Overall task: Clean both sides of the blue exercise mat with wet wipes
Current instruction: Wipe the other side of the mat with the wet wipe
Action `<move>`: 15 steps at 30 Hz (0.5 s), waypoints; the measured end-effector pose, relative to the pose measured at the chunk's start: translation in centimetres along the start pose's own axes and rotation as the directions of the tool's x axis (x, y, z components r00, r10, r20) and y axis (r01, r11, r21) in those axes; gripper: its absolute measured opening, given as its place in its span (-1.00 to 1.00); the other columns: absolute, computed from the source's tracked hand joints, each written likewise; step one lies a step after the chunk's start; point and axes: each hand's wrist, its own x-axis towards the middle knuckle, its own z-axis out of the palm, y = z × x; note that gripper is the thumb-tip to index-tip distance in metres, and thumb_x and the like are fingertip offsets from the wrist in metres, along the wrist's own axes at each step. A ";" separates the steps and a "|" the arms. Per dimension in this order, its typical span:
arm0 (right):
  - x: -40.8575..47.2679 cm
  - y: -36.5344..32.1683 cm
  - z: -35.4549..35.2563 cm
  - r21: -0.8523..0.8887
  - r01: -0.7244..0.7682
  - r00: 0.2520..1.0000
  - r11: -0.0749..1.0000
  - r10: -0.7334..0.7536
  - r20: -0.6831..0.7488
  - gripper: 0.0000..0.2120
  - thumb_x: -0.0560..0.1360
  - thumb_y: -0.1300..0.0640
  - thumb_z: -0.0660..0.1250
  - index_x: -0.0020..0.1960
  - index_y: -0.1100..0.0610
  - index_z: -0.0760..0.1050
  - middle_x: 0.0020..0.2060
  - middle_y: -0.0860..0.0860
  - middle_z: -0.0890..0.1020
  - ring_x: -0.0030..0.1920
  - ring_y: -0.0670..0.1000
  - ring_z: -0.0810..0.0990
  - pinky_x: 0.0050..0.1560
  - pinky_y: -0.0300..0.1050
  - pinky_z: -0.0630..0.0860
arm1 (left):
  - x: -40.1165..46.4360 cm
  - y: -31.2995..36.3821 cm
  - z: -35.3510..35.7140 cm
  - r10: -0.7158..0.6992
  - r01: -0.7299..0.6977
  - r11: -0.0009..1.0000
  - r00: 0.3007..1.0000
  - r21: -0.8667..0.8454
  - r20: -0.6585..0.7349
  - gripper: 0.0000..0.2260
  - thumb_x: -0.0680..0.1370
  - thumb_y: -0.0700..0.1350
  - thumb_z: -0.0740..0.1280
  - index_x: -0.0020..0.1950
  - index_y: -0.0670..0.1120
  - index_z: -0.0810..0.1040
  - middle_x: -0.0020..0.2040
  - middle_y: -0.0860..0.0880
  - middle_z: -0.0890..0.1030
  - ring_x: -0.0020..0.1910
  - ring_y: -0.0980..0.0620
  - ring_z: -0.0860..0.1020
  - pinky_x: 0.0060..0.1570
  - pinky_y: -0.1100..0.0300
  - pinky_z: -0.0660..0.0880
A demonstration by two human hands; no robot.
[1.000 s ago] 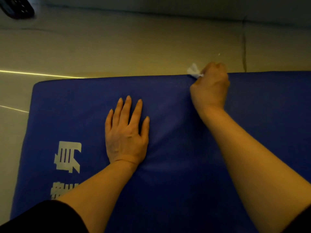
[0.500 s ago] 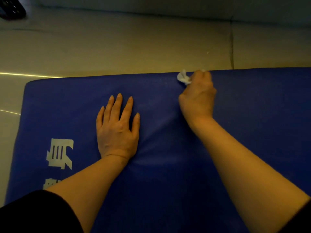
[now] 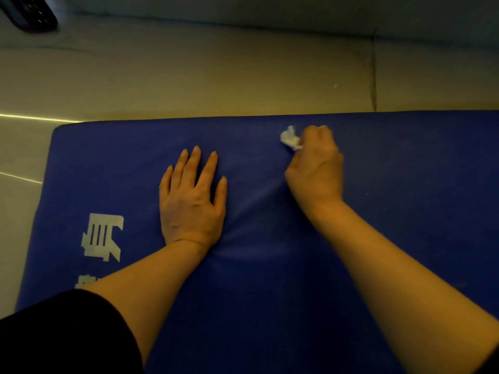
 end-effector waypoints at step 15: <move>-3.5 -2.3 -0.6 0.002 0.194 0.979 0.981 -0.194 0.058 -0.83 0.23 0.38 0.40 -0.21 0.27 0.48 -0.25 0.24 0.57 -0.25 0.27 0.55 -0.26 -0.04 0.48 | 0.1 0.1 -0.2 0.001 -0.001 1.000 1.000 -0.029 0.009 -0.52 0.62 0.14 0.05 0.47 -0.02 0.36 0.49 -0.10 0.34 0.50 -0.09 0.24 0.46 -0.03 0.13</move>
